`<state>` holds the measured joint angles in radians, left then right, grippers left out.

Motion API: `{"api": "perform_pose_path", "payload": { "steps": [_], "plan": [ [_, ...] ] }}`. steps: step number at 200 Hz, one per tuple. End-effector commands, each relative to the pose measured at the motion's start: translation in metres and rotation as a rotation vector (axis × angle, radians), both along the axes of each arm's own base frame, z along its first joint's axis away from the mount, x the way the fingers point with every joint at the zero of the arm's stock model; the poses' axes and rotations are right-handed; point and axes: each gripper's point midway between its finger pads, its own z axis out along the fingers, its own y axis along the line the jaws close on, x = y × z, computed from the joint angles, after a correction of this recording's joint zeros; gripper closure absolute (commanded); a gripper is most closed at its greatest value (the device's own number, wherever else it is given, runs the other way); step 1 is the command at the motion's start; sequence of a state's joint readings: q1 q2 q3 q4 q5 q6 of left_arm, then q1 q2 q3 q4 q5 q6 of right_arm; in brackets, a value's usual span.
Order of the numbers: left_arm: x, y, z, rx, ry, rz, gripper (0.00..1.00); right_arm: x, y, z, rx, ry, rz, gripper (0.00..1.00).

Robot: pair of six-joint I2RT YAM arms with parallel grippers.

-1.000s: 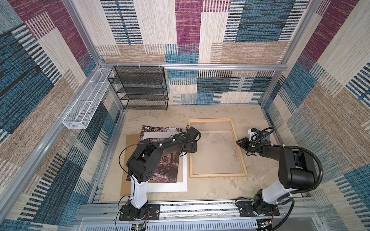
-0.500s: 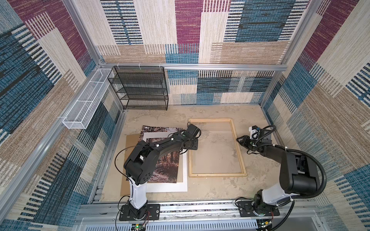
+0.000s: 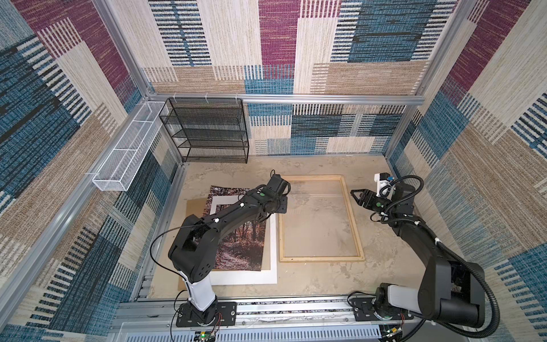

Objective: Put the photo into the frame

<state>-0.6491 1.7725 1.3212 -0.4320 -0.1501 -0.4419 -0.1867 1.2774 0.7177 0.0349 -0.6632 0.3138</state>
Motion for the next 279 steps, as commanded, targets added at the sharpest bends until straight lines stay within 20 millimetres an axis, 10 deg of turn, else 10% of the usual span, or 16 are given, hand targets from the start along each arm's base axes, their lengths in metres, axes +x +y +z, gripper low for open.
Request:
{"api": "perform_pose_path", "payload": {
  "steps": [1, 70, 127, 208, 279],
  "plan": [
    [-0.003, 0.017, -0.007, 0.058, 0.022, 0.017, 0.47, 0.000, 0.009, 0.011, 0.013, -0.036, 0.047, 0.35],
    [0.001, 0.104, -0.026, 0.191, 0.084, 0.223, 0.46, 0.005, 0.044, -0.003, 0.024, -0.012, 0.143, 0.35],
    [0.008, 0.173, -0.044, 0.244, 0.162, 0.372, 0.46, 0.015, 0.135, -0.022, 0.042, 0.044, 0.317, 0.36],
    [0.009, 0.121, -0.057, -0.026, 0.204, 0.289, 0.50, 0.016, 0.268, -0.076, -0.032, 0.185, 0.496, 0.42],
    [-0.001, 0.063, -0.065, -0.124, 0.183, 0.240, 0.51, 0.047, 0.293, -0.122, -0.289, 0.247, 0.352, 0.57]
  ]
}}
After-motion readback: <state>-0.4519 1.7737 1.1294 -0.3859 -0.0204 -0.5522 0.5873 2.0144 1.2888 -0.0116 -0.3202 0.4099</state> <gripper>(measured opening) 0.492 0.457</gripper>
